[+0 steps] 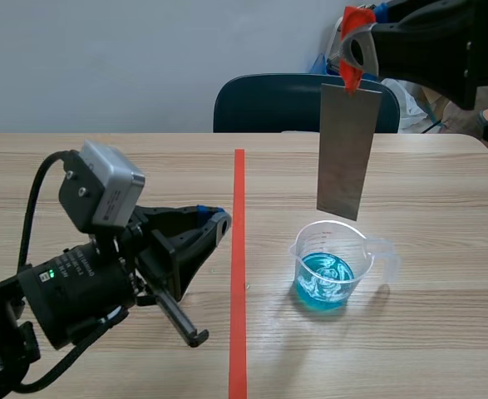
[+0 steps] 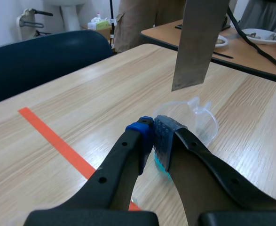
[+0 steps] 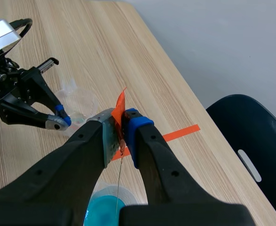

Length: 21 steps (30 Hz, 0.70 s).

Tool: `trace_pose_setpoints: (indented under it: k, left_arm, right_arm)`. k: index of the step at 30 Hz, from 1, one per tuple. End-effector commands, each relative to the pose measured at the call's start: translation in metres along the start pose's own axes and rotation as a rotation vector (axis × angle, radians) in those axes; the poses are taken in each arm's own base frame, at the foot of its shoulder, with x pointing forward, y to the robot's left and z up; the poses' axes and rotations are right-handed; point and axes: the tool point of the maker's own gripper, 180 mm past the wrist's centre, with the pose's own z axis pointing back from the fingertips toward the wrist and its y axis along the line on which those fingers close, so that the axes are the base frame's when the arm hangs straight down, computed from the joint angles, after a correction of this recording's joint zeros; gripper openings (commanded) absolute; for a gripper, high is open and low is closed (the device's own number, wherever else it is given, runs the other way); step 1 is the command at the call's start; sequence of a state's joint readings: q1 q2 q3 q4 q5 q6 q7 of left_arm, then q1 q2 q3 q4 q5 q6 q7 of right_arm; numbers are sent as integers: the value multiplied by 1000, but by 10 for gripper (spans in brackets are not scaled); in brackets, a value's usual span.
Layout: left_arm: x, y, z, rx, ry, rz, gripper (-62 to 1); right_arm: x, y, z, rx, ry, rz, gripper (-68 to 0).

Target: Do the redox reaction experiment

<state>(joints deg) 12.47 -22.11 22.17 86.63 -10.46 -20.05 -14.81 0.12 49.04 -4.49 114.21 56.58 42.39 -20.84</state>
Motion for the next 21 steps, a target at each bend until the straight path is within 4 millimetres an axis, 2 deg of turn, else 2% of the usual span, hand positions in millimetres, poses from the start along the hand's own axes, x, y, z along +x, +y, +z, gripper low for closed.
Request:
trace_pose_setpoints:
  k: [1, 6, 8, 12, 14, 15, 17, 18, 21]
  left_arm:
    - [6, -2, -1, -10, -19, -14, -577]
    - [1, -5, -1, -25, 5, -61, -575]
    - [0, -7, -1, -38, 10, -67, -527]
    - [0, -16, 0, -89, 13, -54, -379]
    - [-1, -21, 0, -116, 14, -45, -279]
    - [-1, -24, 1, -130, 15, -40, -209]
    - [-1, -27, 1, -147, 16, -34, -15]
    - [-1, -28, 1, -151, 17, -33, 14]
    - [-1, -28, 1, -150, 15, -32, 14]
  right_arm:
    - [12, -1, 2, 0, -30, 26, -669]
    - [12, -1, 2, 0, -30, 26, -669]
    - [12, -1, 2, 0, -30, 26, -669]
    - [12, -1, 2, 0, -30, 26, -669]
    - [12, -1, 2, 0, -30, 26, -669]
    - [12, -1, 2, 0, -30, 26, -669]
    - [12, -1, 2, 0, -30, 26, -669]
    - [12, -1, 2, 0, -30, 26, -669]
    - [12, -1, 2, 0, -30, 26, -669]
